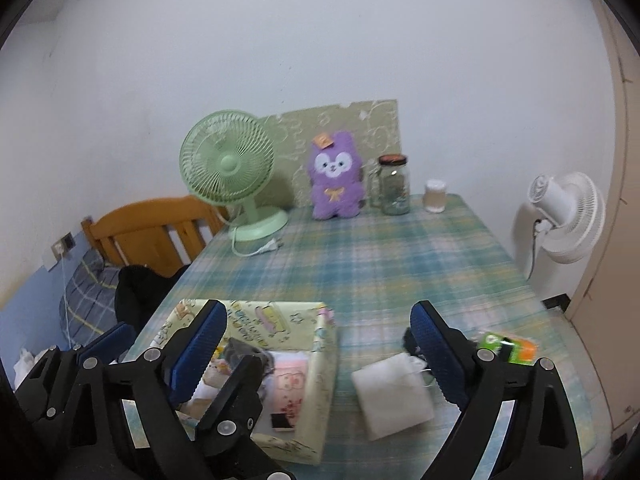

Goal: Organize soft objects
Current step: 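Withdraw both tools from the box toward the remaining items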

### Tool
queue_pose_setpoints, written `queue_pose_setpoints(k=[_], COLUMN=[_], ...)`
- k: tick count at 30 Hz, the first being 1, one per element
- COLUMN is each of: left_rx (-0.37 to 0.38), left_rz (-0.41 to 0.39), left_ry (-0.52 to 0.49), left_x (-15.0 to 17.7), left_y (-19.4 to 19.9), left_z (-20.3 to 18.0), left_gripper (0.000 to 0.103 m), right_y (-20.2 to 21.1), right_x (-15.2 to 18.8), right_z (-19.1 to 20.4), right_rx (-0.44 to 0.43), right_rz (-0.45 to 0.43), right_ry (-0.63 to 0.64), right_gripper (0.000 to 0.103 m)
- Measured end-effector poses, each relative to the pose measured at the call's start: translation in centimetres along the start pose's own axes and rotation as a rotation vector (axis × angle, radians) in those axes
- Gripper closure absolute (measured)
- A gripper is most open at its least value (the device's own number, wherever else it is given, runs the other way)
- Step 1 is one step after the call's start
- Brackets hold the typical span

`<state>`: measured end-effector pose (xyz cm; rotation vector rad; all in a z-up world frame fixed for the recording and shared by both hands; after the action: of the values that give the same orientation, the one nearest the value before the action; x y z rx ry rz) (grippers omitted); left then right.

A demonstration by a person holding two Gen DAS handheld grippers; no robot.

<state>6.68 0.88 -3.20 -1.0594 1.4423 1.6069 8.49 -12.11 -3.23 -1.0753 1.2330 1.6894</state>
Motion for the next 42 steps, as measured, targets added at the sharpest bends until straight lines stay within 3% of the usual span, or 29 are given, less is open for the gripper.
queue_pose_setpoints(k=[16,28,42], left_rx=[0.079,0.118,0.158], left_rz=[-0.078,-0.062,0.029], left_ry=[0.016,0.015,-0.011], left_x=[-0.5,0.1,3.0], left_y=[2.8,2.5,-0.8], left_z=[-4.8,-7.7,-11.6], left_gripper=[0.001,0.0,0.0], right_y=[5.2,6.1,4.2], right_x=[-1.3,-0.7,2.0], right_z=[-4.5,-7.3,-11.6], right_rx=[0.111,0.177,0.233], right_rz=[-0.092,-0.095,-0.027], right_ry=[0.001,0.003,0.022], right_gripper=[0.006,0.003,0.003])
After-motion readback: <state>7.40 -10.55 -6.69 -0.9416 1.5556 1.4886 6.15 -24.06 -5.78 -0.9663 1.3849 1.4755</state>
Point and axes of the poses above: each gripper's, at about its wrist camera, not at the fingertips, and y roughly against the way its jaws point, z to its left, x to its underside, the point moved 1 cm from there along -y, roughly the way its jaws point, and after that the axes turned 8 degrees about -z, right-handed, at the moved point
